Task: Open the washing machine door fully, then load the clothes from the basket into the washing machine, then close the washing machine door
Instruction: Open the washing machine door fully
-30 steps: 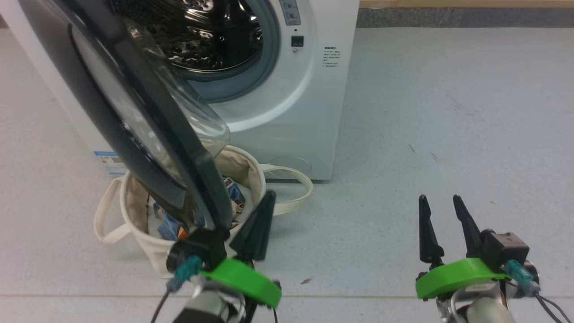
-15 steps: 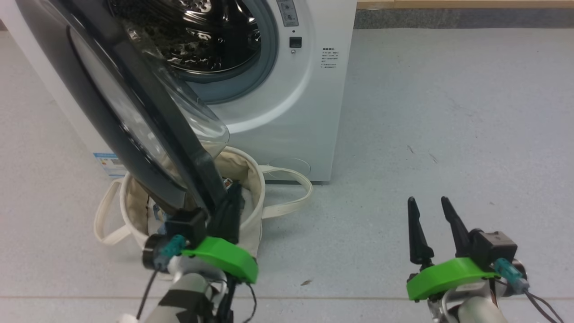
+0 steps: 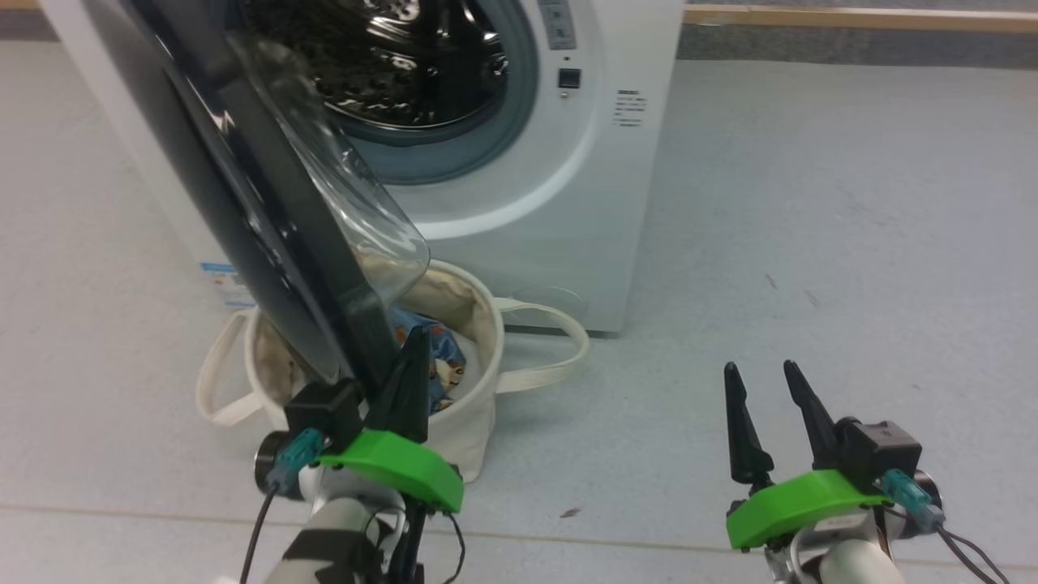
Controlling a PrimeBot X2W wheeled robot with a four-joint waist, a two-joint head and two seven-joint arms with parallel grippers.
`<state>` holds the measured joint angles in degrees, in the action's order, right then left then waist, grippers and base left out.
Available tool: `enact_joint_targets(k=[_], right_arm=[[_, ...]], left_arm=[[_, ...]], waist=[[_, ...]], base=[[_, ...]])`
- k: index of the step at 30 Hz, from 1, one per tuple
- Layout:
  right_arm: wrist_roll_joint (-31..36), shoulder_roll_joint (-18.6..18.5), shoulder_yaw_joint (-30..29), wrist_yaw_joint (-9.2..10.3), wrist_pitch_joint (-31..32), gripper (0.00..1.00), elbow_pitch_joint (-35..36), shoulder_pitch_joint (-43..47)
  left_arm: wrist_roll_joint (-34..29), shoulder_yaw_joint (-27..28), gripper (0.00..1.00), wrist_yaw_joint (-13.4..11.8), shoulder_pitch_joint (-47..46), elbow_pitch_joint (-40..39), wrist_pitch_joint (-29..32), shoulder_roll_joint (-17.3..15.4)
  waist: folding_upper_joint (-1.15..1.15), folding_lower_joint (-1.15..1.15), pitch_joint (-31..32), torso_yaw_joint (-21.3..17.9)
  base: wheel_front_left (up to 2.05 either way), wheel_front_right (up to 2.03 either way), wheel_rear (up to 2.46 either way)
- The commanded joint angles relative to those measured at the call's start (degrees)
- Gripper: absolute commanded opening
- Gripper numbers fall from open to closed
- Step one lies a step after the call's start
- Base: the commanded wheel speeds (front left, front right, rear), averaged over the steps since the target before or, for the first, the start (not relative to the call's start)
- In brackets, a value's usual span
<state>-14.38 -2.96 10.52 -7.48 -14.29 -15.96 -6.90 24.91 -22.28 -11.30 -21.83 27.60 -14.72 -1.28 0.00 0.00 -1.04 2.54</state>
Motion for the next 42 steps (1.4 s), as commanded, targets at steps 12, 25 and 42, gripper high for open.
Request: enact_joint_targets(k=[12,25,42], right_arm=[[-1.6,0.1,0.4,-0.01,-0.7,1.00,0.7,-0.1],[-3.6,0.1,0.8,-0.01,-0.7,1.00,0.9,0.3],[1.9,0.1,0.0,-0.01,-0.7,1.00,1.1,-3.7]], left_arm=[[-0.2,5.1,0.00,-0.8,4.5,-5.0,-0.3,-1.6],[1.4,9.5,0.00,0.4,2.8,-1.8,-0.3,-1.6],[-0.6,24.4,0.00,2.7,-6.2,1.1,-0.3,-1.6]], waist=[[0.00,0.00,1.6,12.4],[0.00,0.00,0.8,21.3],[0.00,0.00,-9.1,22.1]], base=[[0.00,0.00,0.00],[0.00,0.00,0.00],[0.00,0.00,0.00]])
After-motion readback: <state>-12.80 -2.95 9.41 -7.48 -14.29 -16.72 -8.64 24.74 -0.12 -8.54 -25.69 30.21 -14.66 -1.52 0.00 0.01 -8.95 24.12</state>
